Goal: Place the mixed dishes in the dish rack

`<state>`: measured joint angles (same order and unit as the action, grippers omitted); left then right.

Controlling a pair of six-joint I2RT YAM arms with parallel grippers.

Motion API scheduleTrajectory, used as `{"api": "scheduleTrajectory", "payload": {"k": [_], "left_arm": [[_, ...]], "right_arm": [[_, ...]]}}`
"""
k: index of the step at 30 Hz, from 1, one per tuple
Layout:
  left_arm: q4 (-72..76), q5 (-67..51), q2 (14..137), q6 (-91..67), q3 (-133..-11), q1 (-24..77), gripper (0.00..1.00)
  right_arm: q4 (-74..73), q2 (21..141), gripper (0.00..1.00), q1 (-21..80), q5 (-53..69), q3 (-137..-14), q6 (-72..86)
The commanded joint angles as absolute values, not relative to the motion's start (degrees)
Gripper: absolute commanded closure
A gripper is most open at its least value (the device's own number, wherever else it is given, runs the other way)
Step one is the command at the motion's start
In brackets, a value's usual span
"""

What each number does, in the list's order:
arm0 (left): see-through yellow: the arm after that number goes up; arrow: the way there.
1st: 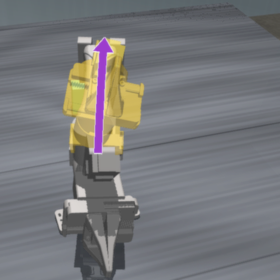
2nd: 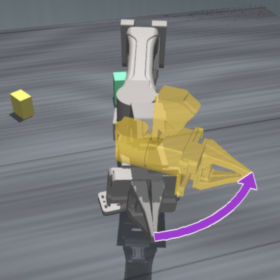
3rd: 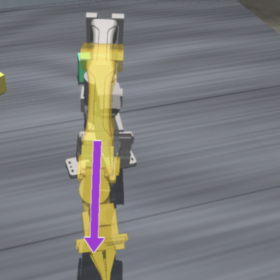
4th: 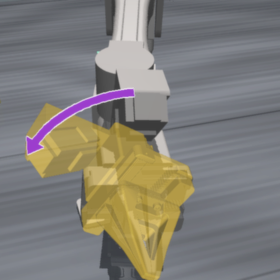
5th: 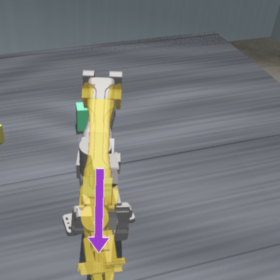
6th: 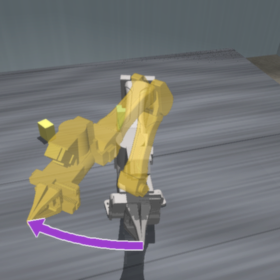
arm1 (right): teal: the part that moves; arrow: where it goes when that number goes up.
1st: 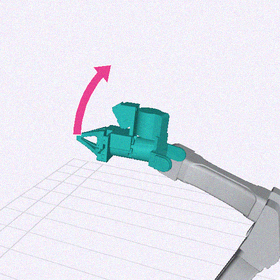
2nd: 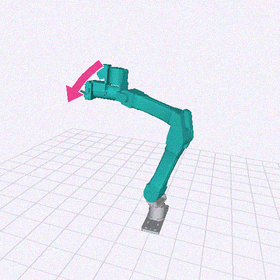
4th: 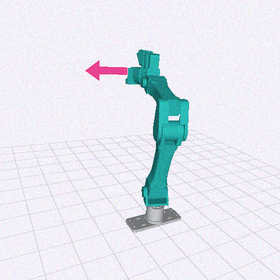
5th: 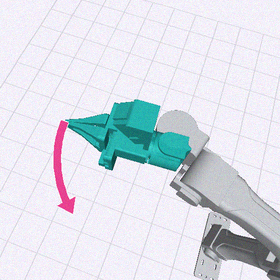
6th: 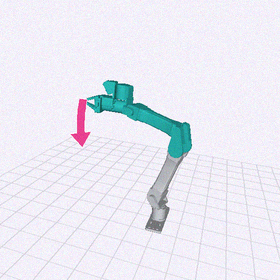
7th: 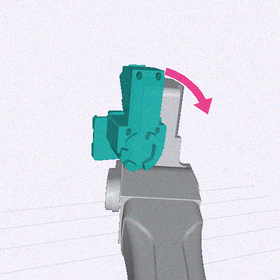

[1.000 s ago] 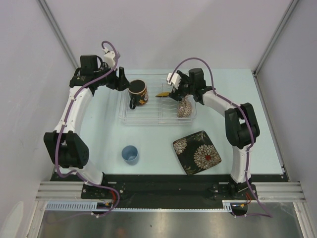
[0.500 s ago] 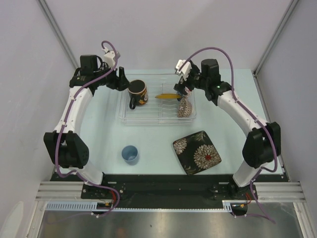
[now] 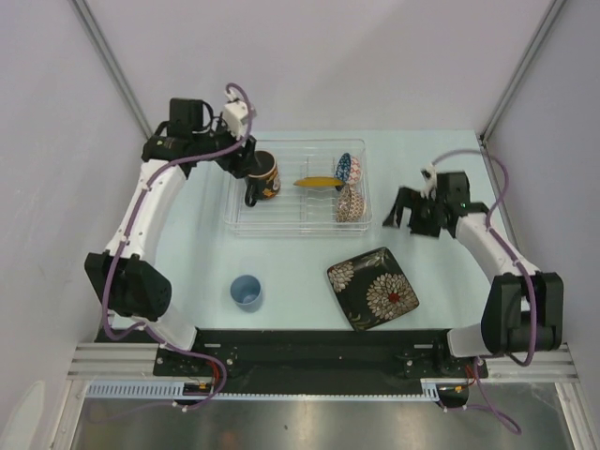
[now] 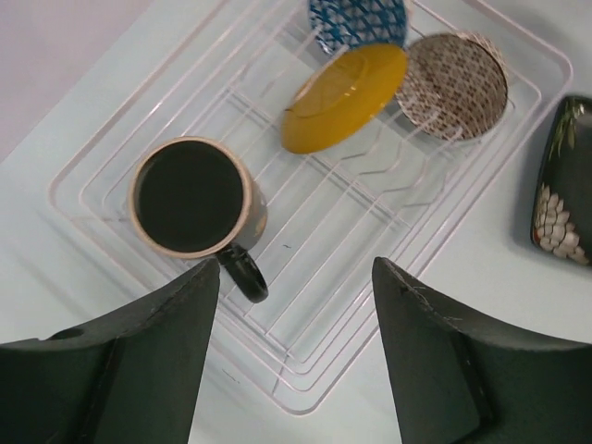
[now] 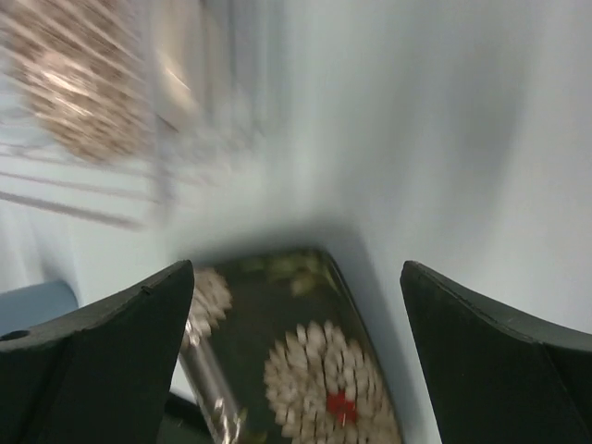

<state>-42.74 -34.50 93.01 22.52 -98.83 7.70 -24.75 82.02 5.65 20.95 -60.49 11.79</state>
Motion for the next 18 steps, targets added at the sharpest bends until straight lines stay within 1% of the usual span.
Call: {"api": "scheduleTrajectory", "payload": {"k": [1,5,8,14,18], "left_arm": [[-47.81,-30.33,90.09,36.02,-97.39,14.92,0.27],[-47.9,-27.43,89.38,39.02,-93.87,20.29,0.27],[-46.76,-25.58,89.21,38.94,-90.19,24.34,0.27],[-45.27,-22.06,89.03,40.69,-85.35,31.9,0.27],[-47.54,-21.53,90.61,42.36,-85.69,35.15,0.28]], "right_arm": [[-32.52,72.96,0.0,0.8,25.03,-49.77,25.56],[-33.58,67.52,0.0,-1.32,24.61,-40.9,27.76],[-33.05,65.05,0.0,-1.58,24.96,-36.85,29.26],[-33.66,61.79,0.0,-1.15,26.37,-33.05,32.34],[-33.66,62.22,0.0,-0.62,22.86,-32.7,33.57]]}}
